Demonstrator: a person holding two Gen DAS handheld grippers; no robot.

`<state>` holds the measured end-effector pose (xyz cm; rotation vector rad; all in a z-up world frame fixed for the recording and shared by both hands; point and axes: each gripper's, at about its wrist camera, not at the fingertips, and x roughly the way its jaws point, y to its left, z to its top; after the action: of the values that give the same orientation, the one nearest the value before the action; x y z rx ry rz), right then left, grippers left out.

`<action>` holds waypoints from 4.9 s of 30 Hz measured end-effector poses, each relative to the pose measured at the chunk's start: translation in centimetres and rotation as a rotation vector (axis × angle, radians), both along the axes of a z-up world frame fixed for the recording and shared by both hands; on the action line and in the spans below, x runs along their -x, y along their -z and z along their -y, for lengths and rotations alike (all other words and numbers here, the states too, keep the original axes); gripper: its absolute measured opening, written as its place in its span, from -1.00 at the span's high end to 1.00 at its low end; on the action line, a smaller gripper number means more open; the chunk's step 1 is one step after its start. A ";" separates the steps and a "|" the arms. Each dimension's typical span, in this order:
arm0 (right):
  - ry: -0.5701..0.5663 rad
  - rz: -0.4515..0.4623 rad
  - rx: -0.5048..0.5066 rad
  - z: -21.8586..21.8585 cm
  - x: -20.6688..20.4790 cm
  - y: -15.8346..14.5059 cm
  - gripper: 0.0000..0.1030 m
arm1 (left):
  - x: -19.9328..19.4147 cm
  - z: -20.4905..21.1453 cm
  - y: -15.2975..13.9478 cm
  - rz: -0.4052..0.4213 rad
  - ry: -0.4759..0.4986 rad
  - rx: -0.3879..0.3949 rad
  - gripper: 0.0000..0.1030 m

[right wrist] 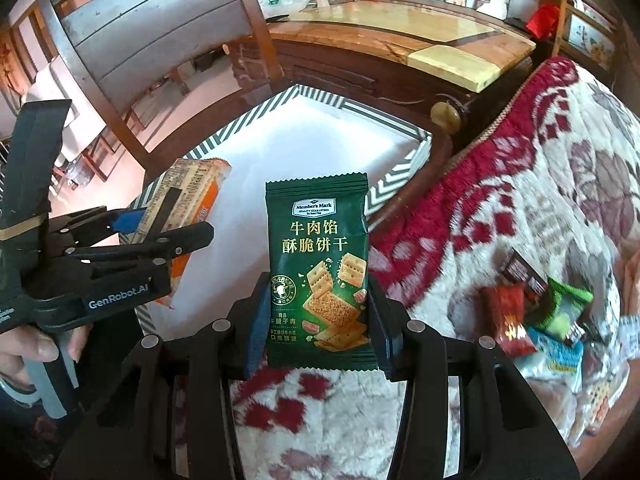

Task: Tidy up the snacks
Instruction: 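Carry the beige pack in the left tool while the right tool carries the green pack over the tray, then open the left tool onto the tray while the right tool releases the green pack beside it, then return both tools to the snack pile and grasp the red snack pack with the left tool, then grasp the clear bag of nuts with the right tool while the left tool lifts the red pack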

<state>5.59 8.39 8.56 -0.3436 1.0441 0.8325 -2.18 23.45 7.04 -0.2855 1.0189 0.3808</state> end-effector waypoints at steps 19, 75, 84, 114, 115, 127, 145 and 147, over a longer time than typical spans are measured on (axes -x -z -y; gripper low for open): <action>-0.066 -0.086 0.044 -9.0 -3.6 3.6 0.16 | -1.2 -3.7 2.8 -0.059 -0.087 0.062 -0.12; 0.344 -0.044 -0.010 16.8 0.7 1.7 0.01 | -2.4 14.7 0.1 -0.015 0.201 0.013 -0.61; 0.394 -0.073 -0.032 20.6 0.4 2.6 0.01 | -6.9 16.5 0.8 -0.017 0.203 0.105 -0.61; 0.481 -0.035 -0.060 24.4 -2.3 1.7 -0.04 | -14.4 18.8 5.2 -0.099 0.248 0.226 0.30; 0.483 -0.016 -0.032 24.3 -2.4 1.7 -0.04 | -14.2 18.8 5.2 -0.099 0.252 0.223 0.30; 0.478 -0.064 0.019 23.3 -6.1 4.4 -0.56 | -13.8 19.3 5.7 -0.105 0.271 0.183 0.26; 0.355 -0.009 -0.061 22.5 -1.6 2.6 0.26 | -10.9 18.8 4.1 -0.066 0.299 0.197 0.32; 0.349 0.002 -0.076 22.5 -0.7 1.9 0.26 | -10.0 18.4 3.6 -0.058 0.299 0.196 0.32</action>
<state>6.24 -14.12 6.65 -0.0925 1.0311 0.5556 7.80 5.09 3.39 -0.2938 1.1393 0.0185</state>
